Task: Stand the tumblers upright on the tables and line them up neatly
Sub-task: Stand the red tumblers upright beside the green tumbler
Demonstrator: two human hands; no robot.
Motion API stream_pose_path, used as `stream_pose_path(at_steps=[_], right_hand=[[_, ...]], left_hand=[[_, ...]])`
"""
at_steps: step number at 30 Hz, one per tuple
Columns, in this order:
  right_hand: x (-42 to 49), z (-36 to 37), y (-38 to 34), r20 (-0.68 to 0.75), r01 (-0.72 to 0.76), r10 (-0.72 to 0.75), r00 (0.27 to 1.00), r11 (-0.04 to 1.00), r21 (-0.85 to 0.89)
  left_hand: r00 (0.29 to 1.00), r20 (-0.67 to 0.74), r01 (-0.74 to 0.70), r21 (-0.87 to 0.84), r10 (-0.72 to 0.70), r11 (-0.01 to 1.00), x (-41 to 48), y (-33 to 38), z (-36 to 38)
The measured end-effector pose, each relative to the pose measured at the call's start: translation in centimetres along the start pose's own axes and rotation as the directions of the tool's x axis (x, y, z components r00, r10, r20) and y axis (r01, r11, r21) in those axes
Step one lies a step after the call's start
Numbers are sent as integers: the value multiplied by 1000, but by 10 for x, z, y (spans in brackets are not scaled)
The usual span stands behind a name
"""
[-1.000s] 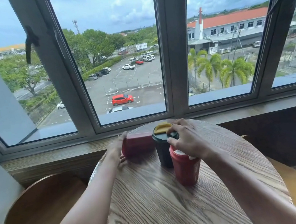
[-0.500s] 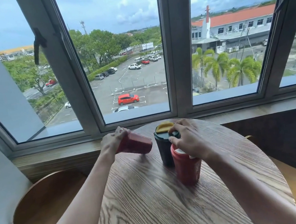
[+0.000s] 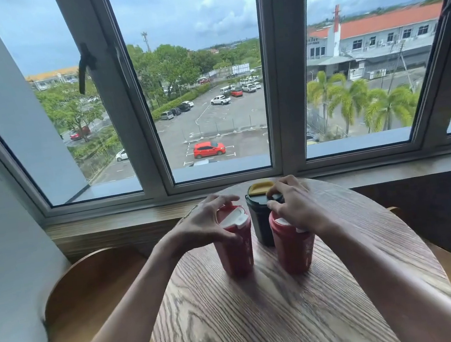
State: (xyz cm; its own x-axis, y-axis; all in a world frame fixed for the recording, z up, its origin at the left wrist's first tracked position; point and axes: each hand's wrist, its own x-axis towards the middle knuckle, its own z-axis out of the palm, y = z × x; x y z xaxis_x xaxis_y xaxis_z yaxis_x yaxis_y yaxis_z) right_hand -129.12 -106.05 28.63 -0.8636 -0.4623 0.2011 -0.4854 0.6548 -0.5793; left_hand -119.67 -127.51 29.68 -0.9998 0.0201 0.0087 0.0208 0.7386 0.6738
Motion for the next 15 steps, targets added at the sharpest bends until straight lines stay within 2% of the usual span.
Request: stream_pose_path(at_steps=[5, 9, 15], right_hand=[[-1, -1, 0, 5, -4, 4, 1000, 1000, 2], [-2, -2, -1, -7, -7, 7, 1000, 1000, 13], [-5, -3, -3, -7, -13, 13, 1000, 1000, 23]], left_hand=[[996, -17, -86, 23, 86, 996, -6, 0, 12], [982, -146, -125, -15, 121, 992, -17, 2, 21], [937, -347, -68, -280, -35, 958, -34, -23, 61]])
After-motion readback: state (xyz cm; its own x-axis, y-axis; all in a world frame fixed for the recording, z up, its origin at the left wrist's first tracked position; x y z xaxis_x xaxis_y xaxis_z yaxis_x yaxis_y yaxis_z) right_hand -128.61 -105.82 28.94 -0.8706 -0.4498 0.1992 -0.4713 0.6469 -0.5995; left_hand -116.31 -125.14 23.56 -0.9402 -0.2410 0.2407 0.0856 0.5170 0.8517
